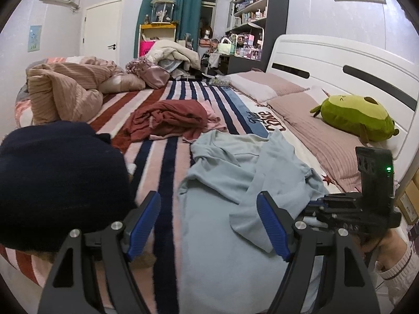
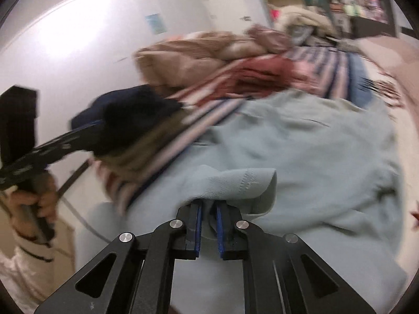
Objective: Fold small clothes
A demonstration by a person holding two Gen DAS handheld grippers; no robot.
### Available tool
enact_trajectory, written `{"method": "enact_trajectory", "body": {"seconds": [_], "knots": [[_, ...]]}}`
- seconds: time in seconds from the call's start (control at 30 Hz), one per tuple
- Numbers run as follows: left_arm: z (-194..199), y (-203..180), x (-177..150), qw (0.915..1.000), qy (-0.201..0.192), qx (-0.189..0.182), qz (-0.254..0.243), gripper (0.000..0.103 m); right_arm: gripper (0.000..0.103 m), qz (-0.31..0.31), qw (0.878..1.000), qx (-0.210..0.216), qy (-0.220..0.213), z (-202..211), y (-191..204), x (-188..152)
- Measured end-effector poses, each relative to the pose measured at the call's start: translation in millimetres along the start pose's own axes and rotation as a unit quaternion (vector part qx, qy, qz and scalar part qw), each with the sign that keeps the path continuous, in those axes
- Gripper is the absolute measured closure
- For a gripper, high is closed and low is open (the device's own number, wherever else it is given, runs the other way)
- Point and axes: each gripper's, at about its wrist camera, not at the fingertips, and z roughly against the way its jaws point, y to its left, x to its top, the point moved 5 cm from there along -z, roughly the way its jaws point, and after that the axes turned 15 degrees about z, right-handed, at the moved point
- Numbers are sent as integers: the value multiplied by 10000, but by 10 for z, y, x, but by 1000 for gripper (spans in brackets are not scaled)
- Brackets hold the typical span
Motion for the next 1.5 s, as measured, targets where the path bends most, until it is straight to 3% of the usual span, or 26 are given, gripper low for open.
{"method": "enact_trajectory", "body": {"seconds": [0.17, 0.3, 0.4, 0.43, 0.57, 0.73, 0.83, 0.93, 1.0, 1.23, 1.3, 1.37, 1.47, 1.5], "knots": [[213, 191, 27, 9998, -172, 6, 62, 30, 95, 347, 9948, 921, 275, -426, 651, 92], [267, 311, 15, 9998, -181, -27, 89, 30, 90, 516, 9908, 911, 855, -763, 846, -66], [212, 335, -22, 9999, -106, -20, 49, 30, 68, 362, 9916, 760, 978, -720, 729, -119], [198, 328, -37, 9999, -82, -41, 41, 30, 52, 334, 9929, 665, 927, -618, 657, -112], [69, 224, -92, 9998, 59, -192, -37, 30, 23, 409, 9968, 82, 684, -140, 327, -40], [-128, 45, -166, 9989, 275, -353, -142, 30, 21, -8, 9957, -795, 472, 421, -381, -67], [-284, -57, -210, 9983, 413, -361, -201, 30, 20, 249, 9780, -1917, 785, 610, -816, -138], [-420, -144, -251, 9976, 533, -373, -217, 30, 20, 697, 9460, -2831, 1421, 564, -1168, -229], [-498, -194, -260, 9972, 594, -400, -218, 30, 20, 912, 9280, -3115, 1829, 432, -1346, -329], [-716, -269, -243, 9962, 738, -350, -286, 30, 23, 1068, 9101, -3347, 2200, 60, -1745, -417], [-750, -263, -232, 9962, 755, -328, -300, 30, 34, 1081, 9125, -3386, 2024, 5, -1797, -349], [-785, -244, -223, 9962, 771, -285, -302, 30, 68, 1014, 9166, -3434, 1779, 31, -1837, -270], [-827, -209, -212, 9962, 795, -247, -271, 30, 93, 797, 9176, -3596, 1496, 130, -1917, -178], [-840, -196, -208, 9961, 802, -240, -264, 30, 93, 735, 9135, -3734, 1438, 191, -1947, -158]]}}
